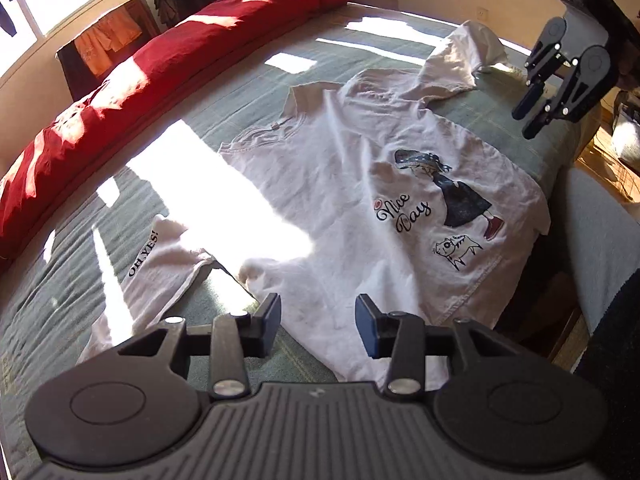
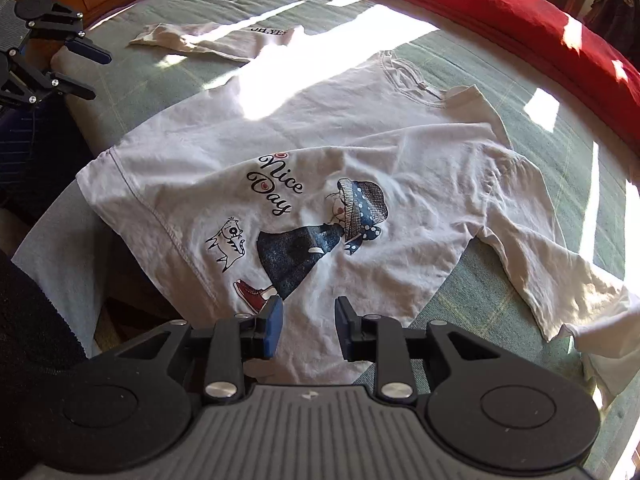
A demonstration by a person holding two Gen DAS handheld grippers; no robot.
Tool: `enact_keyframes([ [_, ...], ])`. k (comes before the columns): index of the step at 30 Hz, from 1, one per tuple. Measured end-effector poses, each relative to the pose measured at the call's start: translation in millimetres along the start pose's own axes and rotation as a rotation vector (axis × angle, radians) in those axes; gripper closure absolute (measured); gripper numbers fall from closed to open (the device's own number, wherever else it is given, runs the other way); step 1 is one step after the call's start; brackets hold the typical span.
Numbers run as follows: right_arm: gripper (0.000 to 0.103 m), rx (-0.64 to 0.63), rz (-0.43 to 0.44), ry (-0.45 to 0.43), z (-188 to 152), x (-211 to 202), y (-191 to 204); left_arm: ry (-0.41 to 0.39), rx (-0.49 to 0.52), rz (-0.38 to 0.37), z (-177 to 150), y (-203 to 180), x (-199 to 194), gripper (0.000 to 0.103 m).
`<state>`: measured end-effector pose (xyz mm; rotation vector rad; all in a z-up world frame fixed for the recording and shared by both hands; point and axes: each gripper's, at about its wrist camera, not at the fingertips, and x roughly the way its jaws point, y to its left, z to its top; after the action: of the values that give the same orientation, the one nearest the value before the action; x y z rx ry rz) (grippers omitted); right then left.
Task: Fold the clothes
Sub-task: 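Smooth the T-shirt flat with the right gripper while the left gripper adjusts the 'OH,YES!' garment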
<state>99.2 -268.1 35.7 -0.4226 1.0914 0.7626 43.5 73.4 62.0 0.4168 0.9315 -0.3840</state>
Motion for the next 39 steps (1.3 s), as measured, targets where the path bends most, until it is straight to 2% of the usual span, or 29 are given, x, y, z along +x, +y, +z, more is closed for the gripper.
enact_keyframes([
  [2,0.071,0.066,0.005,-0.013,2,3,-15,0.011,-0.151,0.004,5,28,15,0.052],
  [4,0.067,0.136,0.007,-0.03,5,7,-32,0.023,-0.299,-0.016,4,53,31,0.051],
  [7,0.067,0.219,0.015,-0.046,6,16,-52,0.038,-0.589,-0.091,-5,98,64,0.051],
  [11,0.067,0.327,0.025,-0.067,7,30,-78,0.012,-0.948,-0.185,-30,146,117,0.051],
  [15,0.066,0.408,0.041,-0.077,6,44,-96,-0.022,-1.189,-0.229,-53,170,168,0.051],
  [19,0.066,0.441,0.04,-0.075,7,56,-103,-0.055,-1.326,-0.247,-70,181,205,0.051],
  [25,0.066,0.46,0.043,-0.062,14,75,-109,-0.166,-1.382,-0.251,-75,191,227,0.052],
  [27,0.066,0.453,0.039,-0.058,18,81,-108,-0.182,-1.359,-0.206,-71,190,228,0.06],
  [29,0.066,0.449,0.044,-0.054,21,87,-108,-0.164,-1.281,-0.092,-60,185,225,0.093],
  [30,0.066,0.448,0.046,-0.052,22,89,-108,-0.164,-1.246,-0.042,-56,184,222,0.096],
  [32,0.066,0.439,0.051,-0.05,26,92,-106,-0.196,-1.218,0.024,-53,189,211,0.097],
  [35,0.066,0.428,0.052,-0.052,29,93,-104,-0.235,-1.202,0.07,-48,208,196,0.099],
  [39,0.066,0.422,0.054,-0.05,33,96,-104,-0.217,-1.136,0.111,-33,225,193,0.099],
])
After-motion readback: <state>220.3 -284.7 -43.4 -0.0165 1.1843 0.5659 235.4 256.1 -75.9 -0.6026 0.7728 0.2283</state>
